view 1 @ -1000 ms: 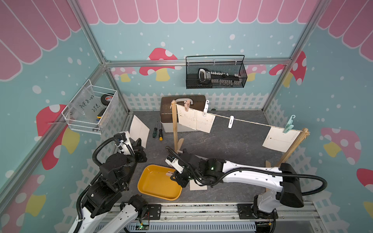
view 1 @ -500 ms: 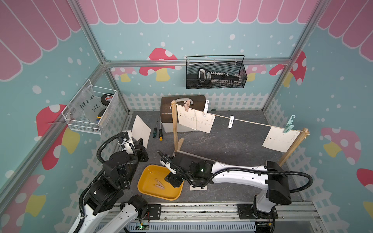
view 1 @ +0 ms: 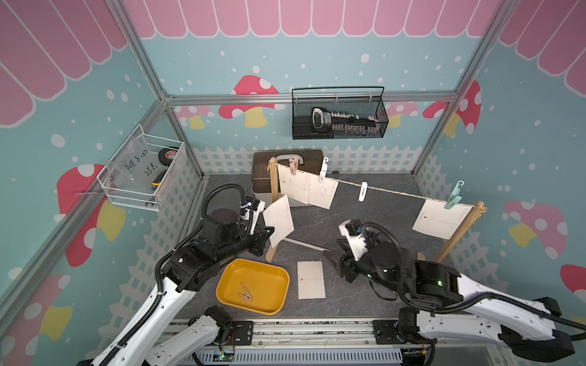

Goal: Remove the postcards from the strings
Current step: Place the clamp in the storage box, then place the postcard on the postcard.

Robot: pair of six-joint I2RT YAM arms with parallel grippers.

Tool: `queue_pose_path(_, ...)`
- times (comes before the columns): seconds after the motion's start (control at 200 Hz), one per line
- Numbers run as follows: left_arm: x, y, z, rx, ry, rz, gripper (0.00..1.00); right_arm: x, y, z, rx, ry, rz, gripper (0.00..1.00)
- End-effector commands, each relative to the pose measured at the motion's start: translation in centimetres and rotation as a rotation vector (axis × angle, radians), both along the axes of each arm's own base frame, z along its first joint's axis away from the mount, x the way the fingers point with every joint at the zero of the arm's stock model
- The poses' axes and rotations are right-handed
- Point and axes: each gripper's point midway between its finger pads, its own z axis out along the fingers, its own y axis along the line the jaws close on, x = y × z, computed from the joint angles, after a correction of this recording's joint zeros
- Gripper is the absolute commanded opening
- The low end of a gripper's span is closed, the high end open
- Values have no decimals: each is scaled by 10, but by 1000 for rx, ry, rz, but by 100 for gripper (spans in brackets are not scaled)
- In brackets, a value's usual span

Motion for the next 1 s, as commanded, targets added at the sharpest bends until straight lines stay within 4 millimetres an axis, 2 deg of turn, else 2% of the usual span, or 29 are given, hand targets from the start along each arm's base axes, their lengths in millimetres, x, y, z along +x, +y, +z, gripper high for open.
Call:
queue_pose_path(0.0, -38, -24, -5, -6, 110, -235, 0, 1, -28, -5, -15, -28, -55, 55)
queue_pose_path(0.115, -59, -48, -26, 120, 173, -371, 0, -1, -43, -2, -18, -45, -71, 55)
queue_pose_path(0.26, -82, -76, -61, 311, 237, -537, 0, -3, -50, 2, -31, -62, -69, 56)
queue_pose_path(0.485, -104, -94, -98, 522, 308, -760, 0, -7, -59, 3, -34, -61, -62, 56)
queue_pose_path(0.711, -121, -110, -138, 666, 370, -939, 0, -8, -72, -13, -18, -13, -102, 56)
queue_pose_path(0.816, -123, -119, -144, 687, 365, -982, 0, -7, -80, -22, -12, 24, -143, 55)
queue_pose_path(0.901, -122, -126, -140, 682, 335, -1004, 0, -7, -87, -34, -6, 69, -181, 55)
queue_pose_path(0.991, -123, -128, -132, 671, 295, -1026, 0, -11, -84, -49, -4, 117, -166, 58)
